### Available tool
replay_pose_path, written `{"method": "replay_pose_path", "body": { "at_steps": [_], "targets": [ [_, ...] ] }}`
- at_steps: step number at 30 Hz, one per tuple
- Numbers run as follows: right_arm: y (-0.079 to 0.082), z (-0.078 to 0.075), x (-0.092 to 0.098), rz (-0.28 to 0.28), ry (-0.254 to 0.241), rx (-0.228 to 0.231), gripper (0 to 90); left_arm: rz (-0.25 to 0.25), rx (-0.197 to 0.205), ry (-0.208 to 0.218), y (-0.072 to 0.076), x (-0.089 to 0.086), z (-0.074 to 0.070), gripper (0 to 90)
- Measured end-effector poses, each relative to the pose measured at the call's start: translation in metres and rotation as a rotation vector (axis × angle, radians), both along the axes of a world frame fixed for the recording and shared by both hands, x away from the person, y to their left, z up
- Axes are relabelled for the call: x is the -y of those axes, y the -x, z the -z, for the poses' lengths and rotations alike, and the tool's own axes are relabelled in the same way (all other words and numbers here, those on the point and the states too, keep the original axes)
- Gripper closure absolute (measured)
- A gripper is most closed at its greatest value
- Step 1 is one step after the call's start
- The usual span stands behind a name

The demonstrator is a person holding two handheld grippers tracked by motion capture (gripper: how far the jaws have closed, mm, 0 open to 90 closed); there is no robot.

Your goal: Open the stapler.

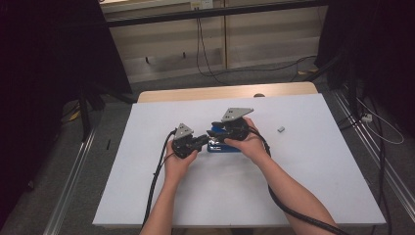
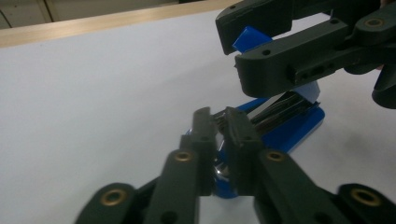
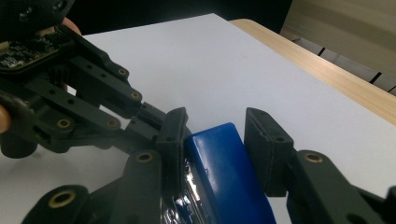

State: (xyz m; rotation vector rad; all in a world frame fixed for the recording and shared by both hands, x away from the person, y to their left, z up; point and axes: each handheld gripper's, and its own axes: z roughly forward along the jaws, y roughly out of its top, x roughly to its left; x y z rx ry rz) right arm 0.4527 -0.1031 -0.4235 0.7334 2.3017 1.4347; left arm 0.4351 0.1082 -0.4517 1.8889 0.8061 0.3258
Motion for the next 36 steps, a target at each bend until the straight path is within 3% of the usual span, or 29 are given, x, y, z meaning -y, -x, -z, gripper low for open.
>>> {"method": "replay_pose_path", "body": {
  "at_steps": [2, 6, 7, 10, 12, 15, 18, 21, 24, 28, 32, 36],
  "targets": [
    [0.0, -0.001, 0.001, 0.0, 0.001, 0.004, 60.5, 0.008, -0.001, -0.032, -0.001, 0.004, -0.001, 88.0],
    [0.001, -0.002, 0.003, 0.007, -0.014, -0.001, 60.6, 0.014, 0.0, 0.009, -0.002, 0.006, -0.003, 90.0],
    [0.001, -0.002, 0.003, 0.01, -0.019, -0.001, 60.6, 0.023, 0.014, 0.008, -0.002, 0.008, -0.003, 90.0],
    [0.001, -0.002, 0.003, 0.012, -0.019, -0.002, 60.4, 0.03, 0.003, -0.012, -0.003, 0.015, -0.001, 90.0],
    [0.001, -0.002, 0.004, 0.015, -0.024, -0.007, 60.3, 0.021, -0.006, 0.009, -0.004, 0.015, 0.001, 90.0],
    [0.002, -0.002, 0.004, 0.03, -0.037, -0.015, 59.5, 0.022, -0.006, 0.0, -0.005, 0.015, 0.001, 90.0],
    [0.004, 0.0, 0.005, 0.046, -0.042, -0.022, 54.5, 0.024, -0.003, -0.002, -0.006, 0.015, 0.002, 90.0],
    [0.006, 0.002, 0.006, 0.049, -0.014, -0.016, 49.0, 0.022, -0.006, 0.005, -0.006, 0.016, 0.003, 90.0],
    [0.007, 0.002, 0.012, 0.068, -0.042, -0.026, 43.3, 0.019, -0.012, 0.004, -0.006, 0.016, 0.002, 90.0],
    [0.011, -0.003, 0.023, 0.087, -0.073, -0.025, 42.8, 0.021, -0.008, -0.001, -0.006, 0.016, 0.002, 90.0],
    [0.019, -0.01, 0.031, 0.087, -0.083, -0.01, 48.7, 0.017, 0.006, -0.021, -0.007, 0.018, 0.001, 90.0],
    [0.03, -0.007, 0.036, 0.067, -0.076, 0.003, 63.7, 0.022, 0.017, -0.01, -0.008, 0.021, -0.007, 90.0]
  ]
}}
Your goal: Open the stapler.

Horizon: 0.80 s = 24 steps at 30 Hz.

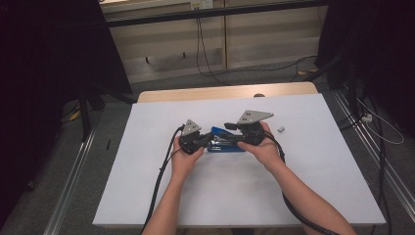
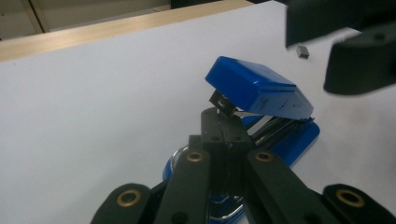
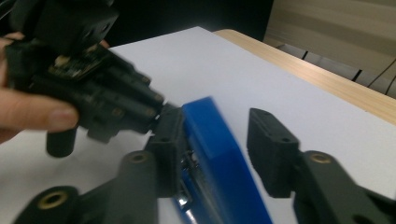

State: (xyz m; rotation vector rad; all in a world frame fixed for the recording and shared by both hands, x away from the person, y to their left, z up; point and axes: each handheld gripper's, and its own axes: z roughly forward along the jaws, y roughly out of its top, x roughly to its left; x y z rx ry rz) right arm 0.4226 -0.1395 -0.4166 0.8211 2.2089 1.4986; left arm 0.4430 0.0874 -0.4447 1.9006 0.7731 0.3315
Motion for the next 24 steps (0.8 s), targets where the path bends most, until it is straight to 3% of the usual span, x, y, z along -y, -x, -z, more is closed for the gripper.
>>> {"method": "replay_pose_path", "body": {
  "at_steps": [3, 8, 14, 21, 24],
  "targets": [
    [0.009, 0.005, 0.003, -0.019, 0.002, 0.007, 78.9, 0.004, 0.012, -0.002, 0.0, 0.003, -0.006, 89.8],
    [0.02, 0.01, 0.003, -0.042, -0.001, -0.003, 90.0, 0.003, 0.009, 0.006, -0.002, 0.003, -0.005, 89.7],
    [0.021, 0.02, -0.009, -0.04, 0.018, -0.029, 90.0, 0.003, 0.016, -0.001, -0.001, 0.006, -0.008, 89.5],
    [0.014, 0.037, -0.029, 0.013, 0.051, -0.039, 90.0, 0.004, 0.023, -0.006, 0.0, 0.006, -0.009, 89.5],
    [0.01, 0.04, -0.033, 0.016, 0.041, -0.051, 90.0, 0.004, 0.032, -0.015, 0.001, 0.006, -0.01, 89.2]
  ]
}}
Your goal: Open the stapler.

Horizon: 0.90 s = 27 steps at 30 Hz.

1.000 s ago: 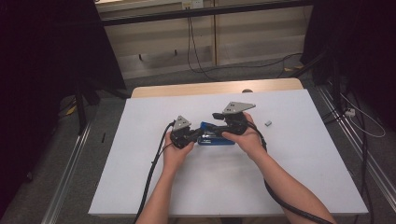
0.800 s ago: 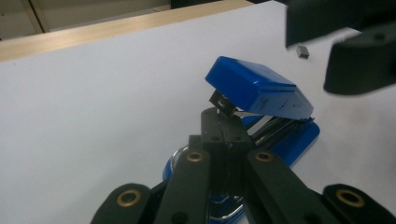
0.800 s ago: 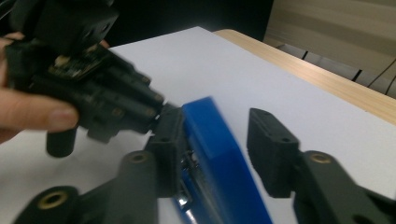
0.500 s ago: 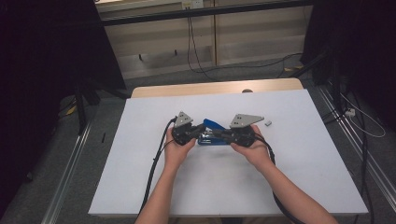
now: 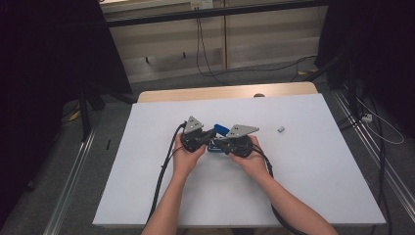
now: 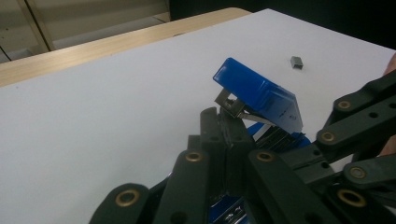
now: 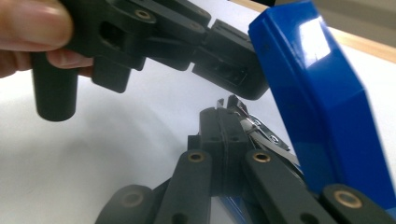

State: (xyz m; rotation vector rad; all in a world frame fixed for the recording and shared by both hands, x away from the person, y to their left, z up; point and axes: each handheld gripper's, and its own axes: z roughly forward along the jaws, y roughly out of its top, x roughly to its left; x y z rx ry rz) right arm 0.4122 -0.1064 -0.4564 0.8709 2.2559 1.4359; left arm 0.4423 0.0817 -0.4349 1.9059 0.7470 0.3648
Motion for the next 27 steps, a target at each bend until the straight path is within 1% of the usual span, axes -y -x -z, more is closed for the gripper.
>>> {"method": "replay_pose_path", "body": {
  "at_steps": [1, 3, 5, 7, 10, 12, 13, 14, 15, 17, 19, 21, 24, 27],
  "targets": [
    [-0.001, 0.0, -0.001, 0.0, 0.003, 0.006, 90.0, -0.001, 0.002, -0.002, 0.0, 0.0, 0.0, 88.9],
    [-0.003, 0.0, -0.002, 0.012, 0.024, 0.019, 90.0, -0.009, 0.008, 0.001, 0.001, -0.001, -0.002, 88.9],
    [-0.005, -0.001, -0.001, 0.028, 0.019, 0.02, 90.0, -0.007, 0.01, 0.011, 0.002, -0.002, -0.005, 88.9],
    [-0.006, -0.001, -0.001, 0.041, 0.009, 0.021, 90.0, -0.006, 0.015, 0.006, 0.002, -0.002, -0.005, 89.0],
    [-0.007, 0.001, -0.002, 0.065, 0.015, 0.022, 90.0, -0.007, 0.016, 0.005, 0.002, -0.001, -0.004, 88.9],
    [-0.007, 0.002, -0.002, 0.07, 0.002, 0.023, 90.0, -0.007, 0.021, 0.002, 0.002, -0.001, -0.004, 88.6],
    [-0.007, 0.003, -0.001, 0.073, -0.007, 0.028, 90.0, -0.005, 0.023, 0.0, 0.002, -0.001, -0.004, 88.6],
    [-0.007, 0.003, -0.001, 0.084, -0.001, 0.04, 90.0, -0.006, 0.023, -0.001, 0.002, -0.001, -0.003, 88.0],
    [-0.007, 0.003, 0.0, 0.089, -0.001, 0.037, 90.0, -0.006, 0.02, -0.008, 0.001, -0.002, -0.002, 87.4],
    [-0.007, 0.004, 0.0, 0.093, -0.004, 0.037, 90.0, -0.006, 0.011, -0.002, 0.001, -0.002, 0.0, 87.2],
    [-0.006, 0.004, -0.001, 0.094, 0.014, 0.05, 90.0, -0.006, 0.013, -0.005, 0.0, -0.002, 0.0, 87.2],
    [-0.006, 0.004, -0.001, 0.099, 0.017, 0.052, 90.0, -0.007, 0.009, 0.0, 0.0, -0.003, 0.0, 86.3],
    [-0.005, 0.005, -0.002, 0.099, 0.031, 0.059, 90.0, -0.022, 0.001, -0.005, 0.0, -0.008, 0.001, 85.7],
    [-0.004, 0.006, -0.002, 0.101, 0.033, 0.063, 90.0, -0.033, -0.02, -0.008, -0.001, -0.012, 0.008, 86.3]
  ]
}}
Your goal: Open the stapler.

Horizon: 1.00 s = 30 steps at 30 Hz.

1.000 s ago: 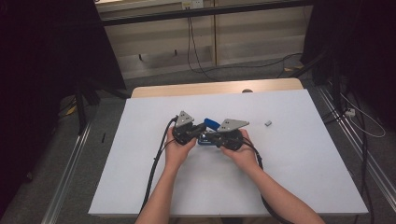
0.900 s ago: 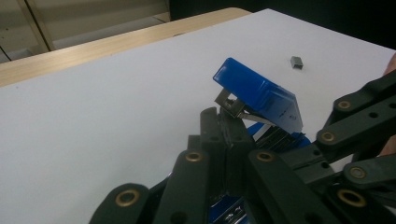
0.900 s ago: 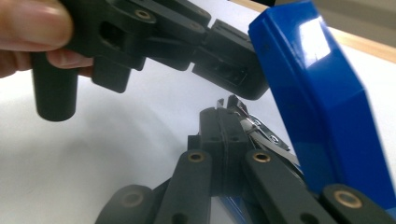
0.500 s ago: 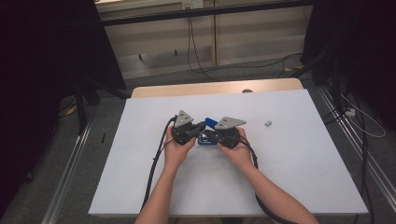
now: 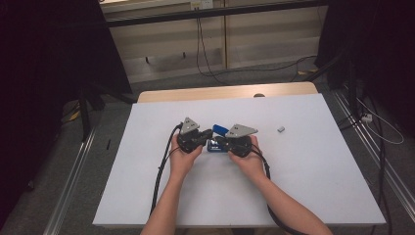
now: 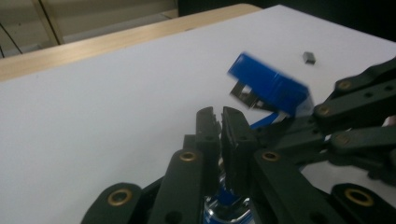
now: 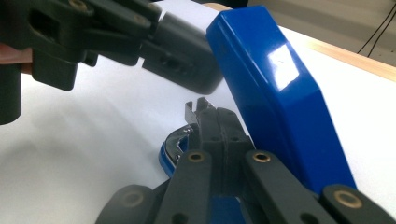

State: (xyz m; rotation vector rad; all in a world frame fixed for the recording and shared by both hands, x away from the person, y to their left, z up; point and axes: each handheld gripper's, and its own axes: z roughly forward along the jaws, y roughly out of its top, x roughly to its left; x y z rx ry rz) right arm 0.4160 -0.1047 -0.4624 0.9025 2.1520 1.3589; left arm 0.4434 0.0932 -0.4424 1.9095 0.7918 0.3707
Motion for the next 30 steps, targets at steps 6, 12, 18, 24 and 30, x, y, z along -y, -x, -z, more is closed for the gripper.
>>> {"method": "replay_pose_path", "body": {
  "at_steps": [6, 12, 18, 24, 30],
  "targets": [
    [0.001, 0.0, 0.0, 0.014, 0.003, 0.019, 90.0, 0.001, -0.018, -0.008, 0.001, 0.001, 0.008, 88.4],
    [0.005, 0.0, -0.003, 0.049, 0.019, 0.041, 90.0, -0.02, -0.019, -0.008, 0.003, -0.001, 0.01, 90.0],
    [0.006, -0.003, -0.005, 0.096, 0.011, 0.031, 90.0, -0.018, -0.025, -0.004, 0.003, -0.001, 0.015, 90.0],
    [0.006, -0.006, -0.005, 0.099, 0.03, 0.043, 90.0, -0.013, -0.022, -0.001, 0.003, 0.001, 0.014, 90.0],
    [0.007, -0.008, -0.01, 0.098, 0.048, 0.052, 90.0, -0.009, -0.028, -0.014, 0.003, 0.005, 0.017, 90.0]
  ]
}}
